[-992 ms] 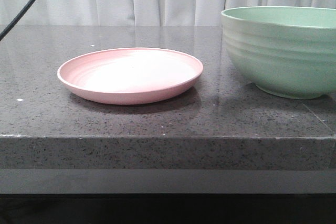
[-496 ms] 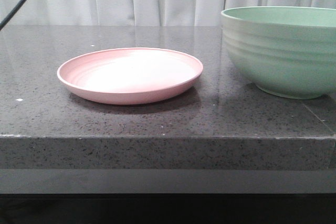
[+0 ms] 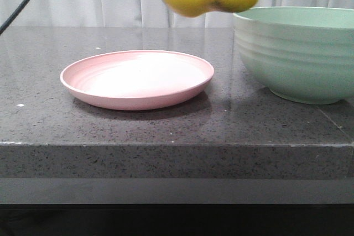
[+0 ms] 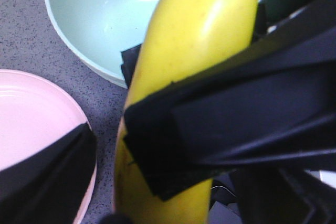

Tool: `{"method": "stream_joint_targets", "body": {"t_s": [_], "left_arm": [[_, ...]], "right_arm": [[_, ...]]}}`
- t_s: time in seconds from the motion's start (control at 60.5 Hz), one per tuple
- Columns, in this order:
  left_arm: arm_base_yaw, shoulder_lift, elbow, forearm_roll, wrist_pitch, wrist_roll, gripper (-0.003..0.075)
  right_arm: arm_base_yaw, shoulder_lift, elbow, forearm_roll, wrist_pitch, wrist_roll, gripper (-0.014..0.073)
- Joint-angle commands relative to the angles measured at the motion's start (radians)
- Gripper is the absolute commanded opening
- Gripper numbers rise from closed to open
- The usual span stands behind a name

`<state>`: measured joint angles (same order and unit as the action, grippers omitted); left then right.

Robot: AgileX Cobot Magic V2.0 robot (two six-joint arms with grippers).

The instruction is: Transfer banana from pink plate to green bowl

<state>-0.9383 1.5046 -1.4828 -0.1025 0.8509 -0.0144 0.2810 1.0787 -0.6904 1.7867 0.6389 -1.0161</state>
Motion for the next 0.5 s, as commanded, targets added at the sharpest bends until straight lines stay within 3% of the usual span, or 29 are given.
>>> {"method": "stream_joint_targets", "body": {"t_s": [0.0,0.232,0.48], "left_arm": [[-0.008,-0.039,-0.032,-0.004,-0.063,-0.002,0.0549],[-0.006,-0.050,-0.032,0.005,-0.063,-0.002,0.0549],[-0.006,-0.054,-0.032,0.006,-0.063,-0.002,0.0547]], "right_arm": [[-0.001,-0.016,-0.043,0.121,0.014,-0.022,0.0078],[-0.050,-0.016,-0.159,-0.126,-0.144,-0.028,0.0078],[-0.240,0.007,-0.300,-0.380,-0.212,-0.029,0.0078]]}}
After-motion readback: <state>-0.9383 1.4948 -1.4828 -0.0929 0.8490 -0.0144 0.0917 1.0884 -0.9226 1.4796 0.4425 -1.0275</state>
